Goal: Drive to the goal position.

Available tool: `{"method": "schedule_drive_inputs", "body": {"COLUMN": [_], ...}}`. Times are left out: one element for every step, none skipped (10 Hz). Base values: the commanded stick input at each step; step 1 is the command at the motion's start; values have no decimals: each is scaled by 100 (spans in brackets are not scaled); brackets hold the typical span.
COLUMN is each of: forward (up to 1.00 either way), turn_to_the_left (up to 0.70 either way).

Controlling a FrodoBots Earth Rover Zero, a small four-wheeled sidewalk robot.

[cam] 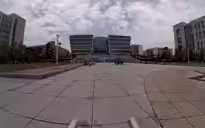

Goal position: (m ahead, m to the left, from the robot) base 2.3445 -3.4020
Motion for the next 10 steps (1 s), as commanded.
{"method": "schedule_drive_inputs", "body": {"forward": [70,70,70,70,70,70,70,70,70,70], "turn_to_the_left": [0,-13,-26,-35,-35,-35,-35,-35,-35,-35]}}
